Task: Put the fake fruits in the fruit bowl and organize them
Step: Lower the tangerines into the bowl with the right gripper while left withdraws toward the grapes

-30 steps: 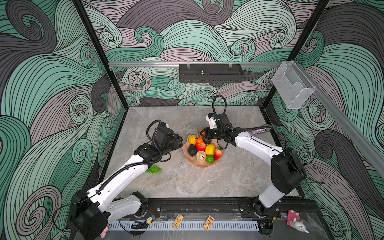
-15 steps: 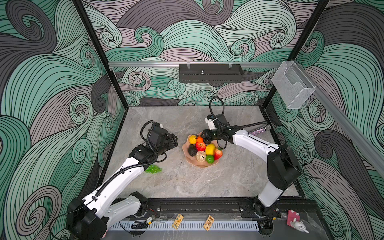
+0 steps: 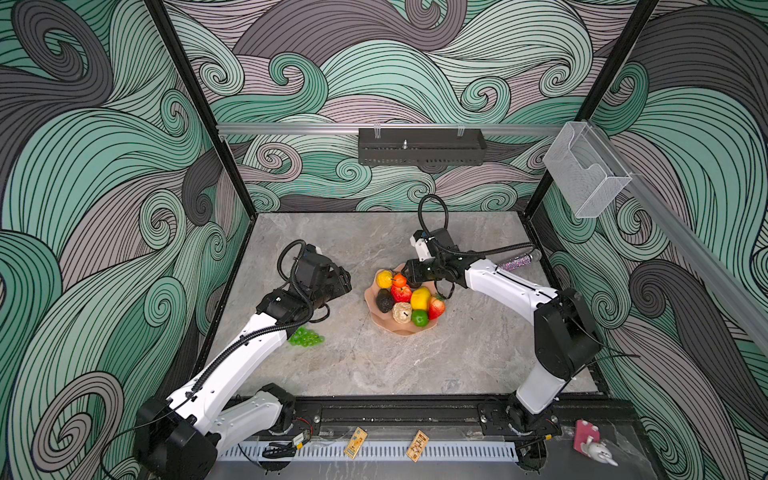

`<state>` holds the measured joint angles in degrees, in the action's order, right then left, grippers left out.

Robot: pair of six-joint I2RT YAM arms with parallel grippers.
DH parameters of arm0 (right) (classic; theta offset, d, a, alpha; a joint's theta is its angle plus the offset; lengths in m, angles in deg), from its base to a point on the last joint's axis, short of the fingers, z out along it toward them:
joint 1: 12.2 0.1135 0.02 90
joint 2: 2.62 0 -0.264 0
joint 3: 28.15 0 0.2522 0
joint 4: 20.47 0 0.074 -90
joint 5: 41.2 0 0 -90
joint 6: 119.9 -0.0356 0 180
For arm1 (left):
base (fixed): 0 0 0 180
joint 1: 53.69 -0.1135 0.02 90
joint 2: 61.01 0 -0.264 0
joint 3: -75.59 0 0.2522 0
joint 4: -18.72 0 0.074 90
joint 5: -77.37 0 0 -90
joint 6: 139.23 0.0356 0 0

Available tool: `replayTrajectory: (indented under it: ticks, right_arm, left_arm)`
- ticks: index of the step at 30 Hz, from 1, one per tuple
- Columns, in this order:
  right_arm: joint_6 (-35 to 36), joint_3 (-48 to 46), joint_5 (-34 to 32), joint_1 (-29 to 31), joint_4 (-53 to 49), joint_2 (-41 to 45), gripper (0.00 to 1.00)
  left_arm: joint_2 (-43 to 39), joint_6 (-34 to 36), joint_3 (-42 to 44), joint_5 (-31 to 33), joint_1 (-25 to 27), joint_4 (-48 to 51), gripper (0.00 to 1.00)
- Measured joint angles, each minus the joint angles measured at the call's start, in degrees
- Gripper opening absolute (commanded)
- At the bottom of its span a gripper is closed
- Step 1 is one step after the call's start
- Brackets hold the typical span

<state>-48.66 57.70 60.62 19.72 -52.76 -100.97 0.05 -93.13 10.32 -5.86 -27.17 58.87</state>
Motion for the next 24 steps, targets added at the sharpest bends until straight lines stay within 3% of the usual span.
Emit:
replayTrajectory:
  ticks: [13, 24]
  right_arm:
    - [2.1, 1.9, -2.7, 3.0, -3.2, -0.1, 0.52]
    - [2.2, 0.9, -4.1, 3.1, -6.6, 3.7, 0.59]
  left_arm:
    - [1.0, 1.6, 0.0, -0.8, -2.6, 1.7, 0.7]
    - [1.0, 2.2, -1.9, 2.3, -10.8, 11.4, 0.77]
